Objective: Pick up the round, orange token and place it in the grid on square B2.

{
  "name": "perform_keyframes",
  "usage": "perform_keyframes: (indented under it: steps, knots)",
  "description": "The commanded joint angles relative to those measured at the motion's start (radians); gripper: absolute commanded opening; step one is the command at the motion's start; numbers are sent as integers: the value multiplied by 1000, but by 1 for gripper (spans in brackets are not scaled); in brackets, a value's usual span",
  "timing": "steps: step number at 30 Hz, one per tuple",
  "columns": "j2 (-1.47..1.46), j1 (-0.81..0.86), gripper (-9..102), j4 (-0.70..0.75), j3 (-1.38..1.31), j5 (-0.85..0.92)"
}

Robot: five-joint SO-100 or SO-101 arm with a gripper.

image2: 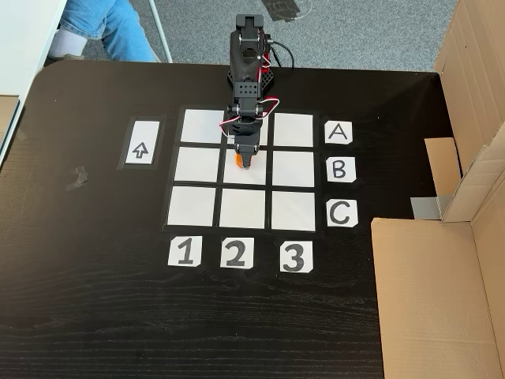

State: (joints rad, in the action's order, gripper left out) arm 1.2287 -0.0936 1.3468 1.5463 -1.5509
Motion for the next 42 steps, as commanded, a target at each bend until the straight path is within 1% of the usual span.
perform_keyframes:
  steps: [1,3,5,6,10,17,20,28,32,39,41,42]
  knots:
    - [0,-9,2,-8,-40,-11]
    - [-2,-9,12,-12,-35,-11]
    - [-2,-12,28,-20,-25,-11]
    - [-2,-15,33,-25,-15,-11]
    - [6,-28,45,-66,35,-11]
    - [77,-34,47,-104,129,-25]
    - [176,-37,51,-106,212,-66]
    - [485,-11,52,-126,439,-74]
    - [723,106,51,-204,577,-75]
    - [1095,333,51,-256,712,-83]
    - [1189,413,49,-291,755,-77]
    - [1229,453,46,-314,773,-75]
